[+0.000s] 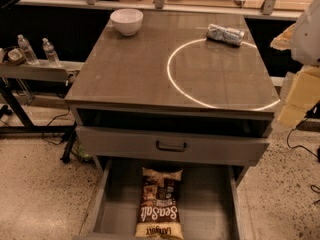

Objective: Pick brown chip bag from middle drawer and place on counter

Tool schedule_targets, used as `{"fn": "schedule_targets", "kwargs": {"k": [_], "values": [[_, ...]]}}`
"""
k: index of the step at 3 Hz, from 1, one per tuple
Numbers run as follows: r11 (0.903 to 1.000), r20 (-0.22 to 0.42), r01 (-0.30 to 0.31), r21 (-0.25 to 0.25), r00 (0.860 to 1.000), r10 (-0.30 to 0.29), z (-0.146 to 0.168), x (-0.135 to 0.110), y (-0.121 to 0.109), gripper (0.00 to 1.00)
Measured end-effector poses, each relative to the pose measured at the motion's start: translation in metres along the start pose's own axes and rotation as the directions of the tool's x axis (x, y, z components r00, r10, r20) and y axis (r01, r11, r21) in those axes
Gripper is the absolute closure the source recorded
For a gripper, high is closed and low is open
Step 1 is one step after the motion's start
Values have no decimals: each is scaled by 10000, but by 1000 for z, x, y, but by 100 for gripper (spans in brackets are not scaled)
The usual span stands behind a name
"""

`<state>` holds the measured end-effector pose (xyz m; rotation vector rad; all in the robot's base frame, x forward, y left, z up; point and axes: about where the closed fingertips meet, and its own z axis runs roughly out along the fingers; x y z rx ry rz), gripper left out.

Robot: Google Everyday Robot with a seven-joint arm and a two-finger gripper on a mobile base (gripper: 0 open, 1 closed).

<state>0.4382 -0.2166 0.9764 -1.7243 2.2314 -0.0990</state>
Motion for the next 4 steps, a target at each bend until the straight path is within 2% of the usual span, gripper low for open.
{"fn": "schedule_targets", "kwargs": {"k": [2, 3, 4], "values": [[10000, -40, -69, -67, 10000, 69, 9, 4, 6, 0], [9974, -46, -508, -502, 9987, 506, 39, 29, 37, 0], [9907, 381, -825, -1085, 9955, 870, 85, 45, 80, 0]]}}
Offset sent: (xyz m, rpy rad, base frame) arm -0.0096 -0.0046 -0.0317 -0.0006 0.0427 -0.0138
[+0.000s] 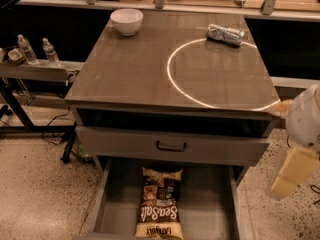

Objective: Pick brown chip bag from middle drawer and place on counter

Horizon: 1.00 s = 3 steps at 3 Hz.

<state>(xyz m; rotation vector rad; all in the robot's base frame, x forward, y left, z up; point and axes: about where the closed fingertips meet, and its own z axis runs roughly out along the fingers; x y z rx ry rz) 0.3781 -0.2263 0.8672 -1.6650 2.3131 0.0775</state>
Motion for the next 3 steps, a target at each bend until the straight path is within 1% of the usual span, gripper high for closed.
{"fn": "schedule_targets", "kwargs": {"k": [1, 2, 3], "values": [[9980, 453, 186, -605, 9988, -159, 52, 0, 34, 0], [9980, 453, 189, -597, 9988, -162, 51, -1, 33, 0], [9973, 692, -56, -730, 9975, 107, 70, -3, 38, 0]]}}
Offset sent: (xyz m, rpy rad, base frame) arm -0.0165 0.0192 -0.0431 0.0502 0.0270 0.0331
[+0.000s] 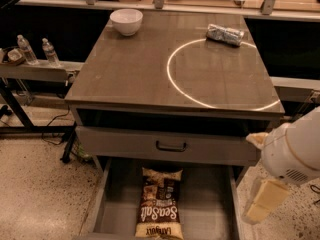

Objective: Pick brown chip bag from middle drawer and place on counter

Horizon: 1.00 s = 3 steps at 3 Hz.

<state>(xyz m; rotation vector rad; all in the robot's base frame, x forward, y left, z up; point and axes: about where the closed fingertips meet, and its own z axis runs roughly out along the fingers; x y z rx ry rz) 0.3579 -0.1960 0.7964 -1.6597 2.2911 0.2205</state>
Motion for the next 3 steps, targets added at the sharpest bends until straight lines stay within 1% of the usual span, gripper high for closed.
{"fn": "schedule_targets", "kwargs": {"k": [1, 2, 3], "values": [[9961, 557, -799, -374, 9951, 819, 62, -6, 7, 0], [9898, 912, -1322, -530, 9864, 1366, 118, -11, 9, 0], [9868, 1215, -1498, -614, 9802, 1563, 169, -20, 10, 0]]}}
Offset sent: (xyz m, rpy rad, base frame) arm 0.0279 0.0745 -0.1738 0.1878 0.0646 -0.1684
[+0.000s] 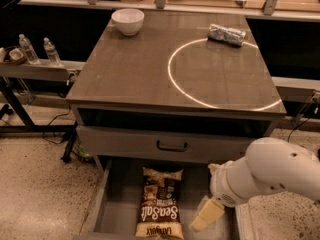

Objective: Pick brown chip bag from middle drawer and place on counter

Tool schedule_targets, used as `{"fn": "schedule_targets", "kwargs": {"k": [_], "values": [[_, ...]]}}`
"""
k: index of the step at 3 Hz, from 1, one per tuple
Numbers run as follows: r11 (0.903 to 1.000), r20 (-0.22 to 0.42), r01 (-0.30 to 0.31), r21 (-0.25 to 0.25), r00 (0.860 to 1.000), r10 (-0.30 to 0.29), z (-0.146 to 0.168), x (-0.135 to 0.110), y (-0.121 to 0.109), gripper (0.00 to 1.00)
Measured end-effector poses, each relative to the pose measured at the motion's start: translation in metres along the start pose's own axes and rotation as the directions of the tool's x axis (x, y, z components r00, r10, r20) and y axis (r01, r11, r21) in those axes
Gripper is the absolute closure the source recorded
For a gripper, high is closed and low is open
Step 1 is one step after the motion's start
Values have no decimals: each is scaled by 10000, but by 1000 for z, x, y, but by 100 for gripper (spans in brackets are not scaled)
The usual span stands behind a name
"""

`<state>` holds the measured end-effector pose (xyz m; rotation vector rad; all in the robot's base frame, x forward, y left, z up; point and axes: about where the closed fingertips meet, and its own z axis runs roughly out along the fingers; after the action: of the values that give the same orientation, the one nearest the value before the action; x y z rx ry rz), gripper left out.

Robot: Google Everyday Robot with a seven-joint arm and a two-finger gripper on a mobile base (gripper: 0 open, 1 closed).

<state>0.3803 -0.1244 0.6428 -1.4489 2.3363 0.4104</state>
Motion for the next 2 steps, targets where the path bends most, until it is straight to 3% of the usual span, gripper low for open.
{"fn": "schedule_targets", "kwargs": {"k": [1, 2], "values": [[9992, 416, -377, 108, 9984, 372, 48, 0, -2, 0], [9979, 688, -482, 434, 9966, 451, 56, -4, -11, 0]]}}
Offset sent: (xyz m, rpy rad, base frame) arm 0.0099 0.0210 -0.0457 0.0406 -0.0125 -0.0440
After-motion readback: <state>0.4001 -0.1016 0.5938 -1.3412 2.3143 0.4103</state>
